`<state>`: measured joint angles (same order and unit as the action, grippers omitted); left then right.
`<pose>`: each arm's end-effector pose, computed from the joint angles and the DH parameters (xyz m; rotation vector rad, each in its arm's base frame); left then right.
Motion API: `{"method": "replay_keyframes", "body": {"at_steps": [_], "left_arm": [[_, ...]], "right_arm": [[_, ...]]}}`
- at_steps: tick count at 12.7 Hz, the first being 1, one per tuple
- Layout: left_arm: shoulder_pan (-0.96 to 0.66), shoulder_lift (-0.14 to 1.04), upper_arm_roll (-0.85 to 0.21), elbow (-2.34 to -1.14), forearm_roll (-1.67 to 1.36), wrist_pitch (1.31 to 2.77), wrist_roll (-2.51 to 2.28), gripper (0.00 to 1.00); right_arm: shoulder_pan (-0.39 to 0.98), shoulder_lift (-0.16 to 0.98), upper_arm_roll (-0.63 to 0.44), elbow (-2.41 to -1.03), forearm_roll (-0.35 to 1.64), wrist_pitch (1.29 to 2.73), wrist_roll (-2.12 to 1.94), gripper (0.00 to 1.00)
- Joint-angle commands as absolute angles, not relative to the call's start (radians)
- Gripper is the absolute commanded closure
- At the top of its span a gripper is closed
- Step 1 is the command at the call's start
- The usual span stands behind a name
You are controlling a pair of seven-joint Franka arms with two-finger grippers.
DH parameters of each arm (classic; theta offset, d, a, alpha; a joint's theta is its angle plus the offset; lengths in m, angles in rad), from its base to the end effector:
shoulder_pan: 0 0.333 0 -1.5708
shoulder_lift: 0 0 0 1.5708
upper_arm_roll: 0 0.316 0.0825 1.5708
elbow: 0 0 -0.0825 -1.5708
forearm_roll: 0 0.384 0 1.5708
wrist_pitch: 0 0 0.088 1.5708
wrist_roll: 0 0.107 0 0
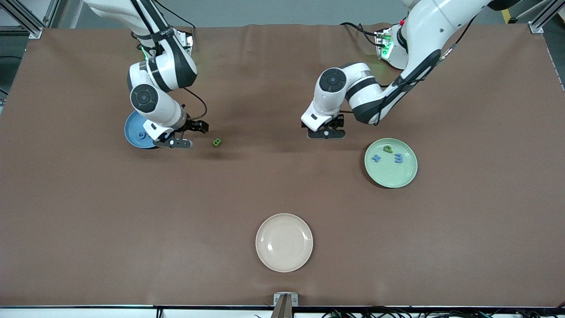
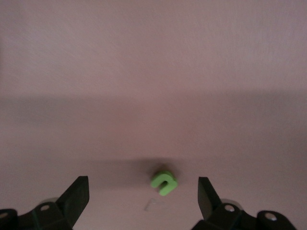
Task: Sort uppercase to blue plate, lowercase to green plate
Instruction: 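Grasp the green n with the left gripper while the right gripper grasps B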
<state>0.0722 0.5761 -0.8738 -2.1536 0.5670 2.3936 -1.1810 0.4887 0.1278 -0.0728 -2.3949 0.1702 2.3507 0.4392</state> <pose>0.3841 -0.4000 0.2121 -3.1375 -0.0037 0.1362 0.4389 0.1960 0.2508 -3.0960 0.2384 0.3070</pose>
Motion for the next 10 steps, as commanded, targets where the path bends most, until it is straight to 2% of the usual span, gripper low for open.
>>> {"method": "replay_keyframes", "body": {"at_steps": [1, 3, 5, 8, 10], "left_arm": [[0.048, 0.621, -0.842, -2.135, 0.571, 2.445, -1.209, 0.0], [0.046, 0.637, -0.838, -2.141, 0.574, 2.464, -1.213, 0.01], [0.045, 0.65, -0.838, -2.141, 0.575, 2.467, -1.213, 0.03], [0.026, 0.66, -0.827, -2.141, 0.575, 2.468, -1.213, 0.18], [0.006, 0.66, -0.81, -2.14, 0.584, 2.467, -1.218, 0.27]], "right_arm": [[0.543, 0.201, -0.083, -2.37, 0.198, 2.44, 0.637, 0.0], [0.581, 0.227, -0.084, -2.362, 0.196, 2.485, 0.819, 0.0], [0.562, 0.242, -0.084, -2.364, 0.198, 2.487, 0.831, 0.0], [0.563, 0.27, -0.084, -2.368, 0.199, 2.522, 0.845, 0.01], [0.583, 0.271, -0.083, -2.373, 0.199, 2.568, 0.938, 0.07]]}}
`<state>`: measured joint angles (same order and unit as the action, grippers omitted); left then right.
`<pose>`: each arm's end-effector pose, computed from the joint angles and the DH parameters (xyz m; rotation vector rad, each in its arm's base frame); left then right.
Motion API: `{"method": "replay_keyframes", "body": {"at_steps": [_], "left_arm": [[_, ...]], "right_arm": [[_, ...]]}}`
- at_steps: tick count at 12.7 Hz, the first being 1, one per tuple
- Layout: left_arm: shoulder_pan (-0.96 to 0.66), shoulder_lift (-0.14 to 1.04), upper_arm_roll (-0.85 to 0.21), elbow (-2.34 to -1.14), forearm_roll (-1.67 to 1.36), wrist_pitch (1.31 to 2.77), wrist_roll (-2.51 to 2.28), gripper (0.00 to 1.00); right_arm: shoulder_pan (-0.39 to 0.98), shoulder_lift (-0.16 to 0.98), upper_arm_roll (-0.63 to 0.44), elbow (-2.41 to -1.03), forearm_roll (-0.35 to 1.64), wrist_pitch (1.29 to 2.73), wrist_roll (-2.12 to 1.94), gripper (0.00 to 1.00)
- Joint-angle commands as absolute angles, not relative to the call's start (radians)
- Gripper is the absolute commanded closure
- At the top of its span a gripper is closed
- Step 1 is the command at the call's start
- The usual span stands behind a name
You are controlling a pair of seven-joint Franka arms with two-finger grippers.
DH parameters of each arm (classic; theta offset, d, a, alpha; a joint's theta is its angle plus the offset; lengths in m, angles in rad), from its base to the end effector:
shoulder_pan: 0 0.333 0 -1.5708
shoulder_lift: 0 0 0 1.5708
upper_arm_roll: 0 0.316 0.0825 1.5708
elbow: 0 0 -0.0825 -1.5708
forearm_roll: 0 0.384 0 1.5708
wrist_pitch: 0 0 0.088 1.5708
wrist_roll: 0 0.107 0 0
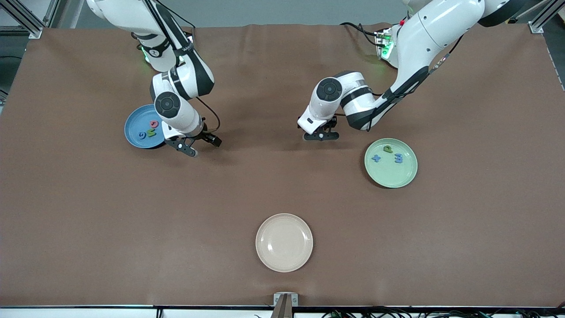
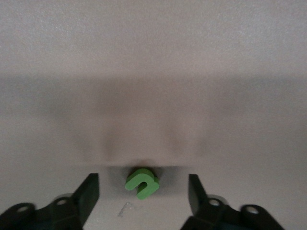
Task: Sort uppercase to blue plate, lowercase to green plate
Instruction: 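Grasp the green n with the left gripper while the right gripper grasps B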
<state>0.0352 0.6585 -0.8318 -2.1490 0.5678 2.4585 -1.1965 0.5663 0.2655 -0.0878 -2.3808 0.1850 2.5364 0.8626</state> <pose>0.3767 -0.4052 0.1792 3.0935 0.0340 -0.2203 0.4396 0.2239 0.2021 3.0131 -0.8342 -0.2026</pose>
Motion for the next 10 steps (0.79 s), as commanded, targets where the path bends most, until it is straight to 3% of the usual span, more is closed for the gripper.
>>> {"method": "replay_keyframes", "body": {"at_steps": [1, 6, 10], "left_arm": [[-0.012, 0.66, -0.796, -2.14, 0.589, 2.468, -1.218, 0.31], [-0.049, 0.658, -0.762, -2.137, 0.589, 2.485, -1.233, 0.46], [-0.049, 0.66, -0.761, -2.137, 0.63, 2.487, -1.235, 0.64]], "right_arm": [[0.6, 0.273, -0.083, -2.381, 0.199, 2.597, 0.974, 0.07], [0.627, 0.299, -0.083, -2.417, 0.199, 2.703, 0.977, 0.09], [0.646, 0.321, -0.083, -2.43, 0.199, 2.734, 0.977, 0.25]]}}
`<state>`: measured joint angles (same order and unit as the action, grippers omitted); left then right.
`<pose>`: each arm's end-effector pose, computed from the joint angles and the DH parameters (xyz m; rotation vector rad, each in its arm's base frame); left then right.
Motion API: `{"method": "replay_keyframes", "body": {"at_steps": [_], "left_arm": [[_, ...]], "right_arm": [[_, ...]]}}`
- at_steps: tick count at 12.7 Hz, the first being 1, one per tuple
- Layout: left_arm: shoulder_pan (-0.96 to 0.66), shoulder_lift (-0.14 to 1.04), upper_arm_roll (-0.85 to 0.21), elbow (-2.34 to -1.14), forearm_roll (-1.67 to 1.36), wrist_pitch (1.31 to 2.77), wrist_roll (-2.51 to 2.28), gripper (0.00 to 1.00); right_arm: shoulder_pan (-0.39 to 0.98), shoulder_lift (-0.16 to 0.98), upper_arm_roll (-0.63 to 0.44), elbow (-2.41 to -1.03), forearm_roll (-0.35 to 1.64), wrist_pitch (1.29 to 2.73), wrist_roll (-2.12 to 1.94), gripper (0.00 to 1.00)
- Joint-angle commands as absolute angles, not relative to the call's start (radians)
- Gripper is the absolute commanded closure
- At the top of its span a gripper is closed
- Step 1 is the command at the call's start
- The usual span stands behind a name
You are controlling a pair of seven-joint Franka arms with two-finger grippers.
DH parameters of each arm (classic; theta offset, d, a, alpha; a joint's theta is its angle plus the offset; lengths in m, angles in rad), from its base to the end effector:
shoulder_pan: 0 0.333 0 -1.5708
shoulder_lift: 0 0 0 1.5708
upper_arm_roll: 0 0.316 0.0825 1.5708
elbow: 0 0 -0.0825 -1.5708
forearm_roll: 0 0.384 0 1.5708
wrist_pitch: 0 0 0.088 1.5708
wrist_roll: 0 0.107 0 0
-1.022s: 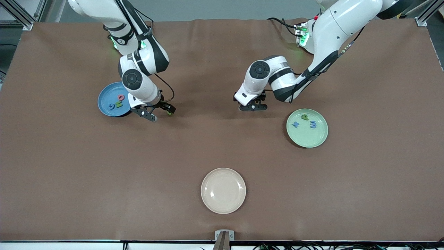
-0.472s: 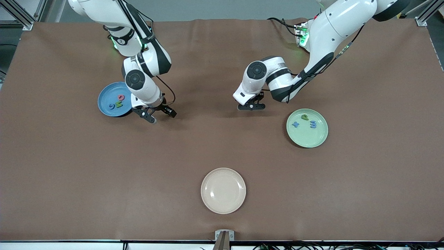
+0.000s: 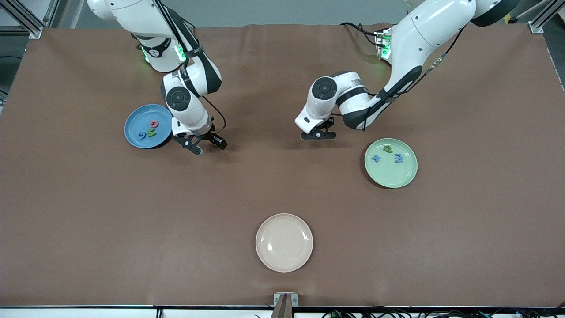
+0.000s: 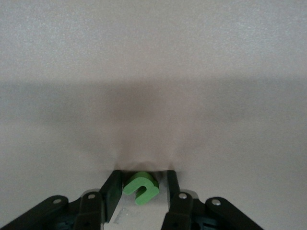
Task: Sort uppercase to blue plate, lowercase to green plate
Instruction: 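Grasp the green n with the left gripper while the right gripper grasps B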
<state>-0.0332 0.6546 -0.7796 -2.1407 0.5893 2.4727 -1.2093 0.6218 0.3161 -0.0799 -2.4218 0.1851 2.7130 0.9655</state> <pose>0.3704 -0.4130 0.1713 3.1163 -0.0046 -0.1794 0.4227 0.2446 0.1782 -2.9847 0.9057 0.0783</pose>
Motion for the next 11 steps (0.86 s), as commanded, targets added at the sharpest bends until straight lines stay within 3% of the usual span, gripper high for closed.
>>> {"method": "replay_keyframes", "body": {"at_steps": [1, 4, 6, 11], "left_arm": [[-0.049, 0.66, -0.761, -2.137, 0.63, 2.487, -1.235, 0.68], [-0.046, 0.657, -0.759, -2.137, 0.632, 2.485, -1.244, 0.84], [-0.02, 0.609, -0.762, -2.146, 0.634, 2.479, -1.238, 0.89], [0.147, 0.479, -0.81, -2.171, 0.634, 2.473, -1.14, 0.92]], "right_arm": [[0.649, 0.33, -0.083, -2.43, 0.199, 2.743, 0.977, 0.3], [0.65, 0.342, -0.083, -2.43, 0.199, 2.758, 0.977, 0.37], [0.65, 0.342, -0.083, -2.43, 0.199, 2.755, 0.977, 0.43], [0.638, 0.33, -0.087, -2.44, 0.195, 2.743, 0.959, 0.95]]}}
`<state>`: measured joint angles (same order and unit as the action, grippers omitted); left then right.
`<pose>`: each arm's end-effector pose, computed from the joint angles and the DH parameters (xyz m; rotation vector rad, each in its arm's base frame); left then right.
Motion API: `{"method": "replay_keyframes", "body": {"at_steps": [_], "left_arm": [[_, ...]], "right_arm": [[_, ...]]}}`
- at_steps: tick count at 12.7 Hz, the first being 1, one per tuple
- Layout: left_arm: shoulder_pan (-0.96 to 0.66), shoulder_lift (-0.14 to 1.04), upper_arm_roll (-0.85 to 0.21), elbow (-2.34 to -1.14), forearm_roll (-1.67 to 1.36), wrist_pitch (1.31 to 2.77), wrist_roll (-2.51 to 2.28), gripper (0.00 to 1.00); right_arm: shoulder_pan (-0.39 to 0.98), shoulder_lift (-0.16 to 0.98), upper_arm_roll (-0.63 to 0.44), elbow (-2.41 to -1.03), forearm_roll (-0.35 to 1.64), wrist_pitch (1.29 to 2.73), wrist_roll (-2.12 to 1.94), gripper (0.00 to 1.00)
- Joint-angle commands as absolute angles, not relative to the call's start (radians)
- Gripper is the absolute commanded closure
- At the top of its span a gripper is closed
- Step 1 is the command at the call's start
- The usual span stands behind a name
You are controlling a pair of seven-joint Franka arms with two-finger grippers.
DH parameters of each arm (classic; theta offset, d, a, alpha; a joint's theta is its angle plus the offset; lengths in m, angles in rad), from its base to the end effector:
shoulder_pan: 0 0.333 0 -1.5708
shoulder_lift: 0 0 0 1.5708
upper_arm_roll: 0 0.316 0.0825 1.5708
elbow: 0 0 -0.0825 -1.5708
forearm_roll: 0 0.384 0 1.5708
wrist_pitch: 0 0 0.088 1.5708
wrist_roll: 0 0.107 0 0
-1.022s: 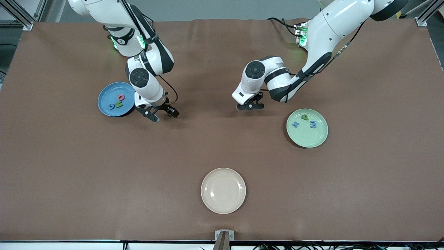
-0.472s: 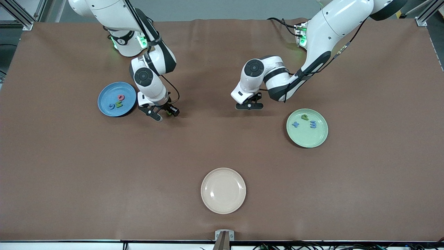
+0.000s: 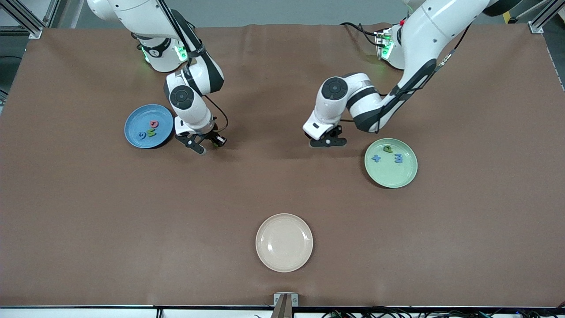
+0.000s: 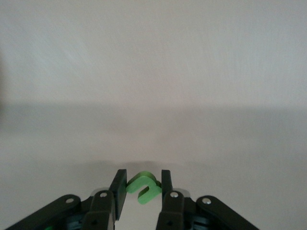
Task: Sort uppercase to blue plate, lowercase to green plate
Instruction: 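Carry n and B to the green and blue plates with both grippers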
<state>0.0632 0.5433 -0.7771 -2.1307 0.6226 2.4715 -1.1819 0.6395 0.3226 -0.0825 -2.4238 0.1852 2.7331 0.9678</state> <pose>0.4285 -0.3745 0.2177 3.1220 0.0696 0.0371 0.4195 0.2506 0.1762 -2.9856 0.8863 0.0613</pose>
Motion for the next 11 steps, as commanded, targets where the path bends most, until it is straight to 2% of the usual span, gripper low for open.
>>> {"method": "replay_keyframes", "body": {"at_steps": [1, 3, 7, 11], "left_arm": [[0.216, 0.473, -0.843, -2.178, 0.634, 2.473, -1.103, 0.92], [0.358, 0.472, -0.9, -2.186, 0.634, 2.468, -1.016, 0.92], [0.527, 0.477, -0.902, -2.197, 0.634, 2.465, -0.853, 0.92], [0.612, 0.523, -0.885, -2.191, 0.676, 2.465, -0.755, 0.92]], "right_arm": [[0.637, 0.322, -0.087, -2.444, 0.195, 2.735, 0.951, 0.96], [0.597, 0.27, -0.092, -2.444, 0.195, 2.648, 0.875, 0.97], [0.441, 0.091, -0.094, -2.456, 0.157, 2.392, 0.68, 0.97], [0.319, -0.034, -0.094, -2.548, 0.072, 2.333, 0.562, 0.98]]}}
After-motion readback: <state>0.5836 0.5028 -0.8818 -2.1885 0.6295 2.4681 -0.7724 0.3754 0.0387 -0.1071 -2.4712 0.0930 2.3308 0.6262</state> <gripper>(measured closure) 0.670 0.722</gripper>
